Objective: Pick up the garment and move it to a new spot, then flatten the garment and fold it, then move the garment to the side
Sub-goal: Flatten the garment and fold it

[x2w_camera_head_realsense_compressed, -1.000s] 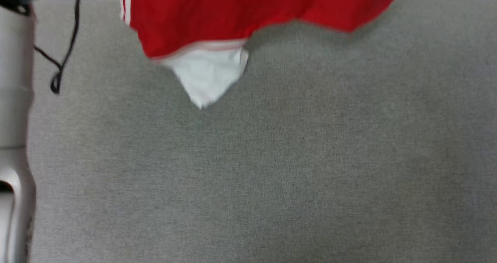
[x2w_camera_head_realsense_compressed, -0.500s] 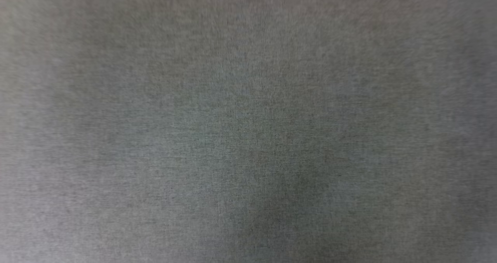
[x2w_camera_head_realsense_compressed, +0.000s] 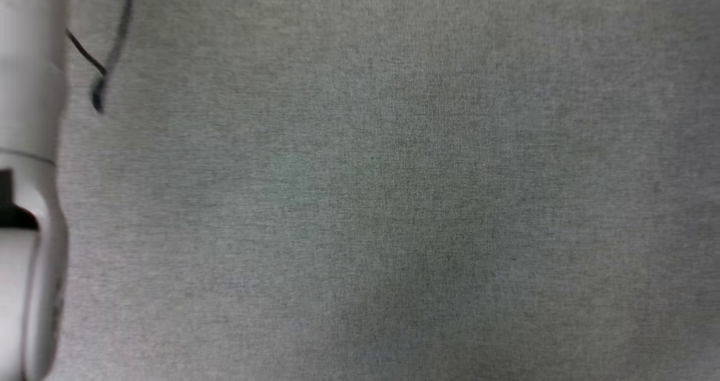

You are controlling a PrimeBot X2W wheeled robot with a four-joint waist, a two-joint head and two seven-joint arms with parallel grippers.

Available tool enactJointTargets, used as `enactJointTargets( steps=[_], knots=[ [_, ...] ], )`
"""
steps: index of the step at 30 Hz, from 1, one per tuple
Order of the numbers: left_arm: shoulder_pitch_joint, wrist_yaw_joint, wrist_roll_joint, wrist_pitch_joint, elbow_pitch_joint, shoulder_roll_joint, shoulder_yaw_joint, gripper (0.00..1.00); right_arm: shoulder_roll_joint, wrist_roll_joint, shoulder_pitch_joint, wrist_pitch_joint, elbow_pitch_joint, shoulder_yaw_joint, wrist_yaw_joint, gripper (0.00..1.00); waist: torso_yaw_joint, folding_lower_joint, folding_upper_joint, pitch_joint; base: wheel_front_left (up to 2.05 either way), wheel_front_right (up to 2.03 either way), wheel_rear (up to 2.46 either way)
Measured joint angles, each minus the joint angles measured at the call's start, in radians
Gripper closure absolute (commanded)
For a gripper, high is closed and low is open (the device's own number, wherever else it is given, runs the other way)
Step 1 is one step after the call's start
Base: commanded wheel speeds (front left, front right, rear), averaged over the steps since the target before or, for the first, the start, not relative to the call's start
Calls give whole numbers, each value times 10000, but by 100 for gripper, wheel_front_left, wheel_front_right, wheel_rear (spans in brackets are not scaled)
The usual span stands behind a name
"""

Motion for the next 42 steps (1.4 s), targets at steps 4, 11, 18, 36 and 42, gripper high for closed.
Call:
enactJointTargets(
  steps=[4, 11, 18, 36, 42],
  knots=[
    [1117, -144, -169, -171, 468, -161, -130, 100, -59, 516, 1218, -370, 316, 506, 0, 100, 93, 0, 0, -608, 0, 0, 0],
    [4095, -263, -640, -297, 550, -282, -109, 100, -205, 1371, 4202, -838, 364, 1227, 0, 100, 181, -2, 0, -2226, 0, 0, 0],
    [7386, -261, -1032, -311, -556, -121, 150, 100, -650, 1864, 6712, -849, -194, 1735, 0, 100, 220, -3, 0, -4049, 0, 0, 0],
    [15182, 2934, -1764, 1549, -8293, 1087, 943, 100, -1622, 1613, 12540, 305, -3628, 88, 10, 100, 331, -5, 0, -6965, 0, 0, 0],
    [16946, 4401, -1781, 2650, -11455, 1626, 1223, 100, -1271, 560, 14290, 1569, -5451, -1737, 12, 100, 207, -5, 0, -7115, 0, 0, 0]
  ],
)
